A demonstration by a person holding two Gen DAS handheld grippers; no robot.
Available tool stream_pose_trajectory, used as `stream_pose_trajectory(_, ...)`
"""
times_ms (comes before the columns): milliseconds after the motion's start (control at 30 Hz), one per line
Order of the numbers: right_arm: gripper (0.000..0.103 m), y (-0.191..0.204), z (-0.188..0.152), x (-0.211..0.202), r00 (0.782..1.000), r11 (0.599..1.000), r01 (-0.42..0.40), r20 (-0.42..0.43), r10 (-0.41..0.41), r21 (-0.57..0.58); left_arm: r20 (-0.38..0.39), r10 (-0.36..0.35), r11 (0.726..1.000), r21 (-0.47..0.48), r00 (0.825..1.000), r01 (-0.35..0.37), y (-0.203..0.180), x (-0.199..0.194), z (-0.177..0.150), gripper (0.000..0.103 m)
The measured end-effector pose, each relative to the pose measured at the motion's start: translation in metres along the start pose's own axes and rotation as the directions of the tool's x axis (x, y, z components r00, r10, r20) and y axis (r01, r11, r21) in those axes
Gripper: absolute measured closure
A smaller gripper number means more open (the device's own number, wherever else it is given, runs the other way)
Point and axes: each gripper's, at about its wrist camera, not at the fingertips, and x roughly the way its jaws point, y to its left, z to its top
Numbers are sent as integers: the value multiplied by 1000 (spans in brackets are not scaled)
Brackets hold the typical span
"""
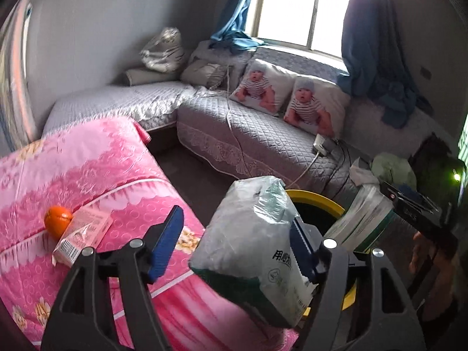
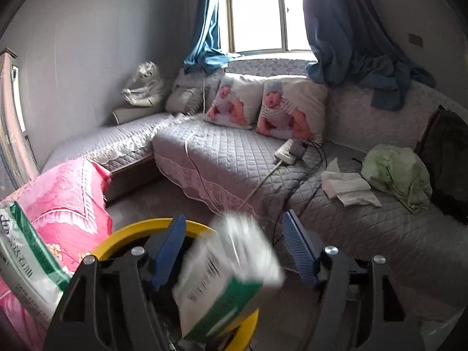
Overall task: Collect trash
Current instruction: 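Carry both white-green packets over the bin and open both tools, then grasp the orange with the left tool while the right grasps the small pink carton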
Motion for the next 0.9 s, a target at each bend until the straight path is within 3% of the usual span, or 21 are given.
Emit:
stream_pose_trajectory(167,38,10,9,-5,999,999,-48,4,48,-3,-20,-18,999,-31,1000,18,16,6,1,37)
stream_pose_trajectory(233,38,16,12,-12,998,998,-63,18,63,-12,-1,-15,999,-46,1000,15,23,1,1,31)
stream_pose_trajectory(300,38,22,13,-18,996,996,-83,25,83,-19,26,-2,998,-61,1000,4,30,-4,1,18)
stream_pose_trajectory(433,38,34,16,-25,993,993,-113,23,114,-31,44,41,999,14,998,-42,20,-6,8,16)
stream_pose_trajectory(667,38,28,20,-38,991,991,-134,25,134,5,-63,-81,991,103,995,87,-27,31,41,16)
stream_pose_trajectory(767,37,10,21,-54,994,995,-100,51,99,21,-200,-117,980,137,973,146,-51,59,57,16)
stream_pose_trajectory(900,34,-16,18,-68,995,996,-74,69,70,49,-368,-152,966,139,917,216,-77,87,70,16)
